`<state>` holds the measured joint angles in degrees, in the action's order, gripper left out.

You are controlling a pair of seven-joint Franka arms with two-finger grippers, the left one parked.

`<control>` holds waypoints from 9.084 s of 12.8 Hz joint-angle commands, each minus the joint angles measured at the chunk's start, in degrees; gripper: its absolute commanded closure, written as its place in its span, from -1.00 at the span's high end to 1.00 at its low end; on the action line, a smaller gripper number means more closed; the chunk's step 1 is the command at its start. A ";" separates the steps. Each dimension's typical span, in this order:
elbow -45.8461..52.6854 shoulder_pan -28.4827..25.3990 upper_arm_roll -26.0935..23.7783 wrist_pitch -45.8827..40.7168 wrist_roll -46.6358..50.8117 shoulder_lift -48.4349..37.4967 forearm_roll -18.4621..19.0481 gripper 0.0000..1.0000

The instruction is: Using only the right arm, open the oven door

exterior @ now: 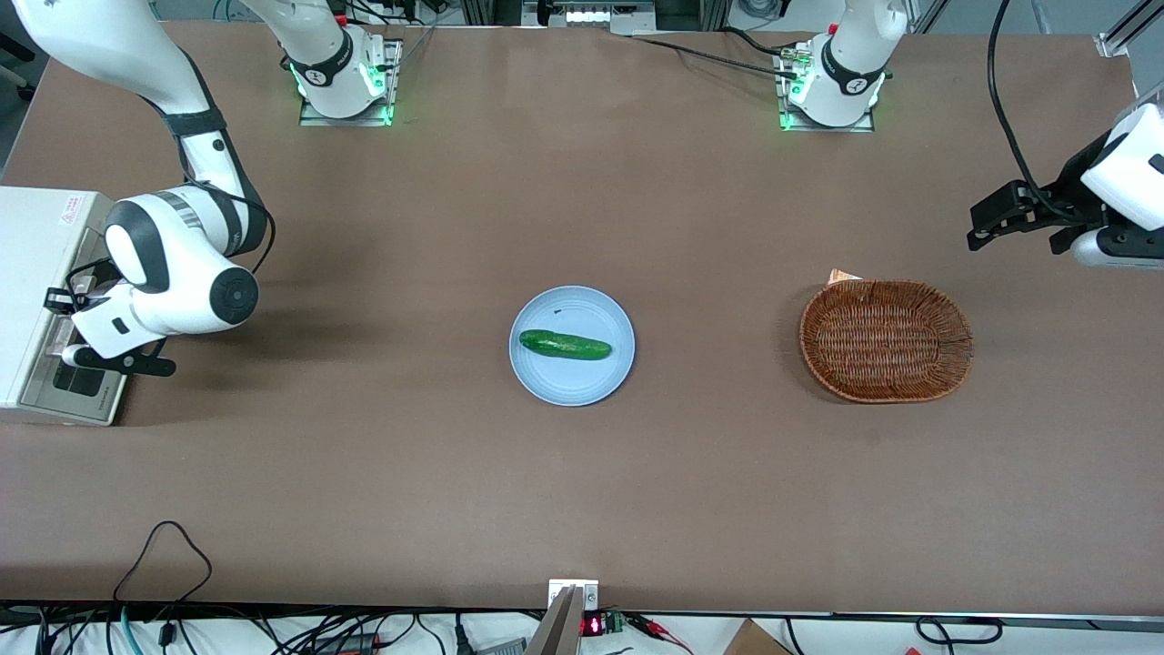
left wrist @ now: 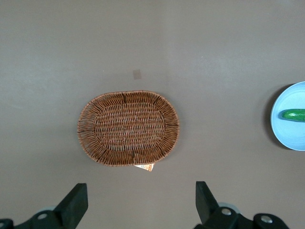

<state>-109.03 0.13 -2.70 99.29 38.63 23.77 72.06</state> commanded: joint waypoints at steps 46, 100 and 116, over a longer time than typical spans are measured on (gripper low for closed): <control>-1.45 -1.62 -0.72 15.75 12.09 9.63 -6.05 -0.99; 9.11 -10.50 12.72 -3.77 -30.27 -23.23 -75.75 0.99; 9.62 -4.70 6.58 -2.17 -41.79 -22.80 -72.67 0.99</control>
<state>-98.69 -5.94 5.30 96.52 -2.42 1.65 -0.88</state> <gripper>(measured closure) 0.000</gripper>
